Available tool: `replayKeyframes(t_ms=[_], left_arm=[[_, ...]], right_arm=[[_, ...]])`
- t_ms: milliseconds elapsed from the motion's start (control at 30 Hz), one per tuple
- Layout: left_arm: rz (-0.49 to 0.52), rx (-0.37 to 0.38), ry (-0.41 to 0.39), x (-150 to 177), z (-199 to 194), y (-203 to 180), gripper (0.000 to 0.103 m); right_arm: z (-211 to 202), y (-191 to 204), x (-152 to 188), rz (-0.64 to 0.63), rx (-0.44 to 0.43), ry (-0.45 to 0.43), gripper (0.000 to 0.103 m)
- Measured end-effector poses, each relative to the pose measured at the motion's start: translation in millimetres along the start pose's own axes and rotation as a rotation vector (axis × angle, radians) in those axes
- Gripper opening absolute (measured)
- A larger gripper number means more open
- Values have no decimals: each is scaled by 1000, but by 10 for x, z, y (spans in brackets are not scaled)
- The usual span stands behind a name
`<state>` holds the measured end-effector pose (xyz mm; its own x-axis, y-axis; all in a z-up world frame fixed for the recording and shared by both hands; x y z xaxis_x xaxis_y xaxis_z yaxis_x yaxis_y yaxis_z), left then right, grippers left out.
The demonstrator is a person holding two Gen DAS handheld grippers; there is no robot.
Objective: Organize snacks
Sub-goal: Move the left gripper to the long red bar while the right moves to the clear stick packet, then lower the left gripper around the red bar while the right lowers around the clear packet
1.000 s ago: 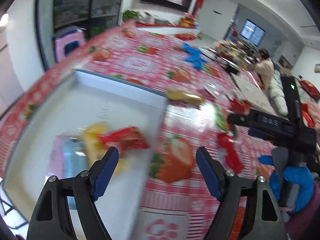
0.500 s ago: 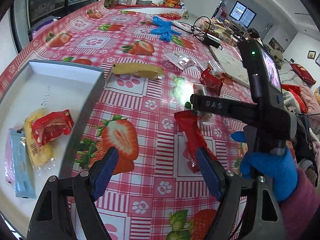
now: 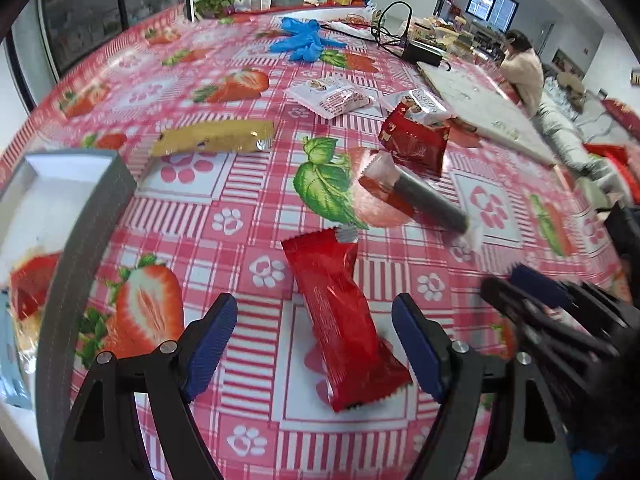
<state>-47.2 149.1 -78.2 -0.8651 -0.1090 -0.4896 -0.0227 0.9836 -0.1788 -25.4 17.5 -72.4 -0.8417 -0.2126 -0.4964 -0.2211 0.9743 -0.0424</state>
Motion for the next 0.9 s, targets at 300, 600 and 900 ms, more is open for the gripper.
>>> replayKeyframes(t_ms=[300,600,900], left_arm=[[44,-65,-26,4,25,65,84],[107,-49,-54,-70,-10,0,28],[151,-46,-87,281,-286,255,52]], right_arm=[[78,221,-558,-65,-46,-65,65],[289,371,-565,-113,-19,-1,22],[-191,-159,327,100,-3,37,25]])
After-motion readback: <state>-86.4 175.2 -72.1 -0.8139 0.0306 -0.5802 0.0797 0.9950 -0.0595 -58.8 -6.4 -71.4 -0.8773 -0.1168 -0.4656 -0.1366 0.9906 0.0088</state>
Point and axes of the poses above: each gripper's, at about its wrist camera, not at the fingertips, and z roughly the way its jaws point, y to its left, x to its underside, the point moved 10 cm from there along z, roughly the way its jaws point, and after that the axes turned 6 degrees about x, right-handed, at the moved point
